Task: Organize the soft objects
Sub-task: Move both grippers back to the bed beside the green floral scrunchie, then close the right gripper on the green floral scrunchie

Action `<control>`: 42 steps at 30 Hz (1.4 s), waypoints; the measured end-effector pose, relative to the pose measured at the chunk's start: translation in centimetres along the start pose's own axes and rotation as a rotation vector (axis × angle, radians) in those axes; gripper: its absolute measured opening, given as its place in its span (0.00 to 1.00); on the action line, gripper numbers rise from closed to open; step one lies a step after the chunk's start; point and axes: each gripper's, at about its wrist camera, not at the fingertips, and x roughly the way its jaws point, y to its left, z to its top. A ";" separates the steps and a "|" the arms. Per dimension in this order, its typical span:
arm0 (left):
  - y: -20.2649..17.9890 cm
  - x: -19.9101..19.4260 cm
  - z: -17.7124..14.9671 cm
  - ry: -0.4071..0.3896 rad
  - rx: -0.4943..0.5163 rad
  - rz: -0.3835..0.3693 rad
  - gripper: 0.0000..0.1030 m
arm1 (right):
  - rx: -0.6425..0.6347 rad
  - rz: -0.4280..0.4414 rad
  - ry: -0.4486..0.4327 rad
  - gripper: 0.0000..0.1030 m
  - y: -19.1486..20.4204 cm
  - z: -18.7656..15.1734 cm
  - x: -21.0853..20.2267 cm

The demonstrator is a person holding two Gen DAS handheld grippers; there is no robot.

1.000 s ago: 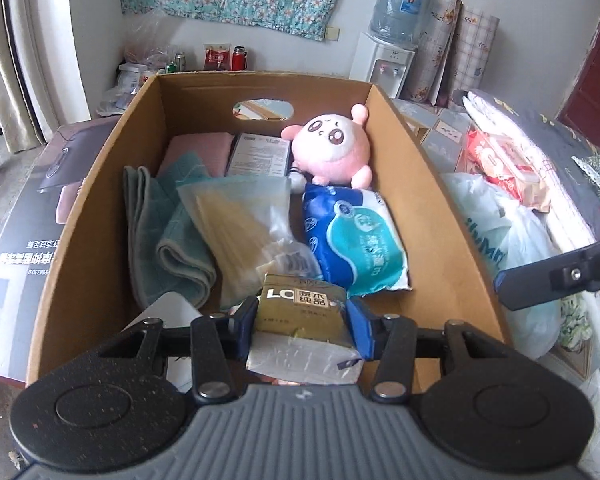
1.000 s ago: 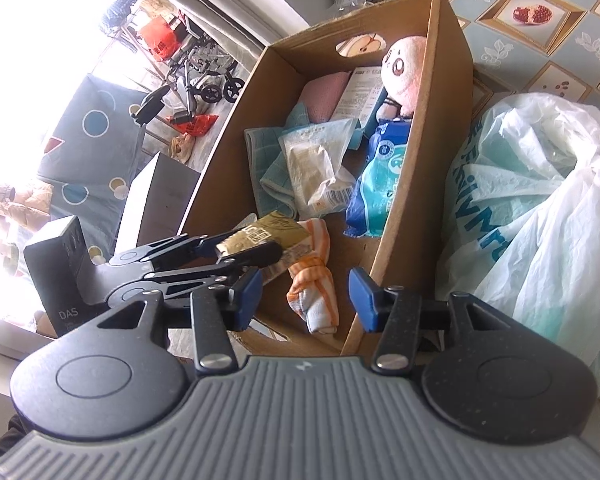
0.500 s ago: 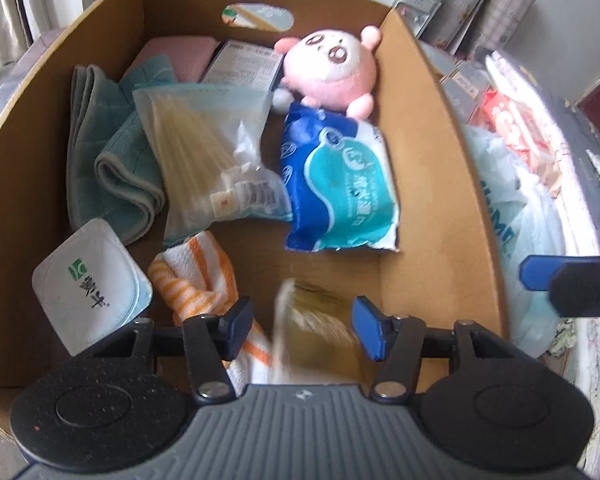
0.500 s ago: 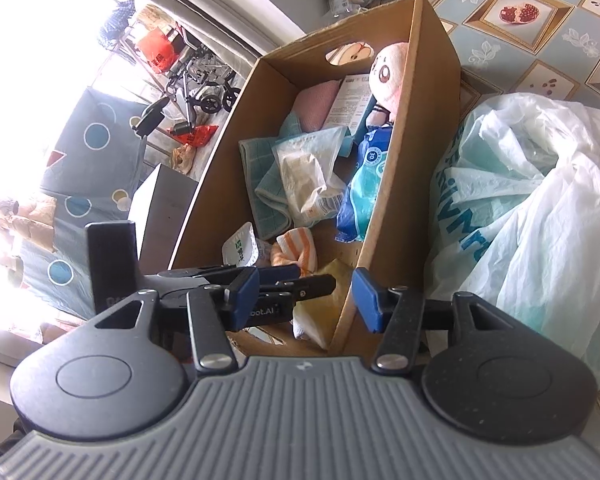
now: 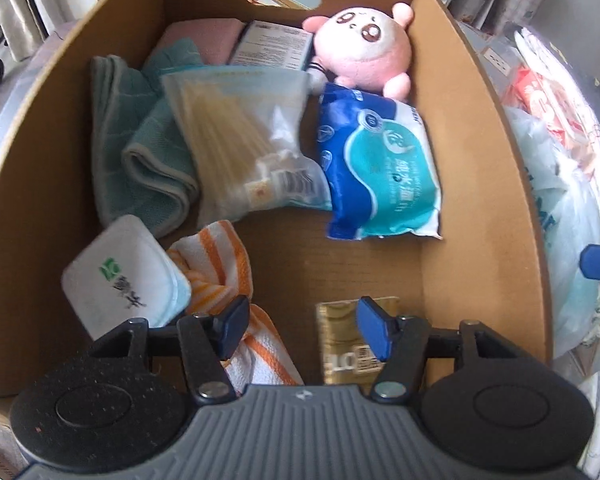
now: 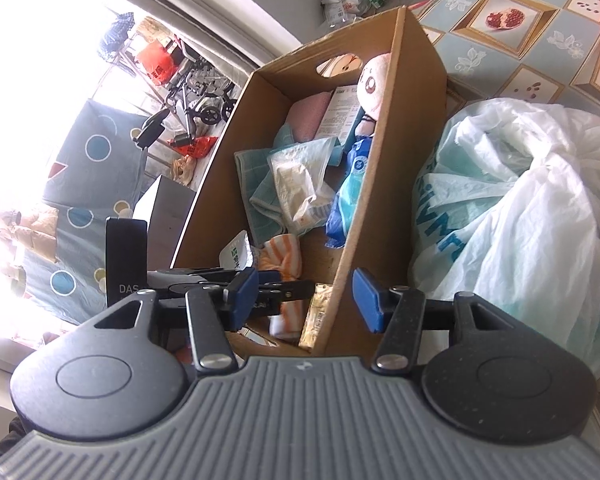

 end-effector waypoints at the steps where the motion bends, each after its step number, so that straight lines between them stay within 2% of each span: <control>1: 0.3 -0.2 0.0 -0.003 -0.013 -0.010 0.59 | 0.002 0.000 -0.005 0.51 -0.1 0.0 -0.2; 6: 0.2 -2.2 -0.4 -0.054 -0.040 -0.082 0.59 | 0.001 0.000 -0.051 0.51 -0.4 -0.2 -1.9; 9: -1.0 -4.5 -1.1 -0.130 -0.010 -0.107 0.61 | -0.025 -0.026 -0.129 0.55 -0.7 -0.3 -4.7; 12: -2.7 -7.3 -2.2 -0.248 0.023 -0.145 0.68 | -0.066 -0.102 -0.231 0.67 -1.3 -0.6 -8.4; 17: -7.3 -10.3 -4.9 -0.429 0.142 -0.167 0.74 | -0.077 -0.282 -0.359 0.71 -4.1 -1.7 -13.7; 20: -10.8 -10.5 -6.2 -0.491 0.211 -0.207 0.75 | -0.023 -0.340 -0.354 0.71 -7.0 -2.5 -15.0; 24: -15.0 -9.6 -7.7 -0.519 0.278 -0.275 0.74 | 0.063 -0.385 -0.298 0.71 -11.3 -4.8 -14.9; 28: -18.6 -8.3 -9.7 -0.528 0.359 -0.286 0.72 | 0.121 -0.426 -0.255 0.70 -15.0 -7.8 -14.2; 32: -20.3 -7.1 -12.1 -0.509 0.397 -0.298 0.67 | 0.135 -0.487 -0.206 0.59 -18.5 -9.5 -13.4; 35: -21.0 -6.0 -13.5 -0.485 0.395 -0.301 0.63 | 0.123 -0.496 -0.162 0.49 -20.4 -10.1 -12.3; 37: -21.3 -5.5 -14.2 -0.468 0.385 -0.304 0.61 | 0.112 -0.491 -0.128 0.40 -21.2 -10.4 -11.6; 39: -21.8 -4.9 -14.8 -0.459 0.387 -0.305 0.60 | 0.107 -0.468 -0.100 0.23 -21.7 -10.9 -11.0; 42: -23.1 -4.1 -15.5 -0.455 0.425 -0.303 0.60 | 0.089 -0.442 -0.099 0.17 -22.0 -11.5 -10.8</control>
